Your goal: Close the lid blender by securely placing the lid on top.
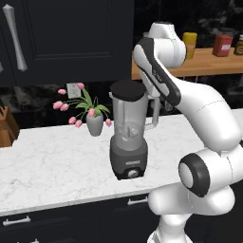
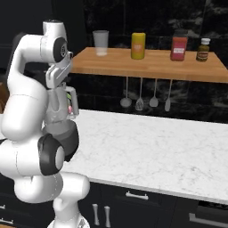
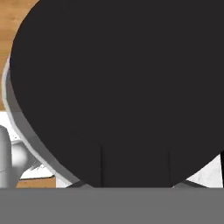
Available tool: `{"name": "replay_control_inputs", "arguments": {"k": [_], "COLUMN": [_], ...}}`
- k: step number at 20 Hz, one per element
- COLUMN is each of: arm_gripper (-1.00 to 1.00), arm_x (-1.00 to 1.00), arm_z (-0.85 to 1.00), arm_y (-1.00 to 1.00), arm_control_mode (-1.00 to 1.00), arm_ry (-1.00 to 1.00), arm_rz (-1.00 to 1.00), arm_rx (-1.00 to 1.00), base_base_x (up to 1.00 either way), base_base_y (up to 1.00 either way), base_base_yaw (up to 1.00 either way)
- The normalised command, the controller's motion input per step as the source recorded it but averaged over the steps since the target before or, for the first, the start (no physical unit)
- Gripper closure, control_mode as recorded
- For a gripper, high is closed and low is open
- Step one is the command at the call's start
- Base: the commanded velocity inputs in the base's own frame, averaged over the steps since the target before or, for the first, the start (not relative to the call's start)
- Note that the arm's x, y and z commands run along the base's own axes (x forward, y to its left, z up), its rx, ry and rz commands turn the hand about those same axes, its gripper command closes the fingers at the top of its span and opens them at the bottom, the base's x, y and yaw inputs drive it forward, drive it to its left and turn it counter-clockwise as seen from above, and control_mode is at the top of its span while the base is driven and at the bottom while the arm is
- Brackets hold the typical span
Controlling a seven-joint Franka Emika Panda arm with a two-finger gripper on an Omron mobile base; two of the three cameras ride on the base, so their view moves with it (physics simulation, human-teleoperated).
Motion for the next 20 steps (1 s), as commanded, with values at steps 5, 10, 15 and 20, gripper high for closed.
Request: {"name": "replay_control_inputs", "arguments": {"k": [5,10,15,20], "arm_gripper": [1.0,1.0,1.0,1.0], "arm_x": [-0.2,-0.32,-0.13,-0.25], "arm_z": [-0.1,0.0,-0.04,-0.14], "arm_y": [-0.07,-0.5,-0.01,-0.05], "arm_control_mode": [-1.0,-1.0,-1.0,-1.0], "arm_ry": [0.28,0.2,0.0,-0.19], "arm_rz": [0.07,0.06,0.0,0.0], "arm_rx": [-0.05,0.0,0.0,0.0], "base_base_x": [0.0,0.0,0.0,0.0], "base_base_y": [0.0,0.0,0.0,0.0], "base_base_yaw": [0.0,0.0,0.0,0.0]}}
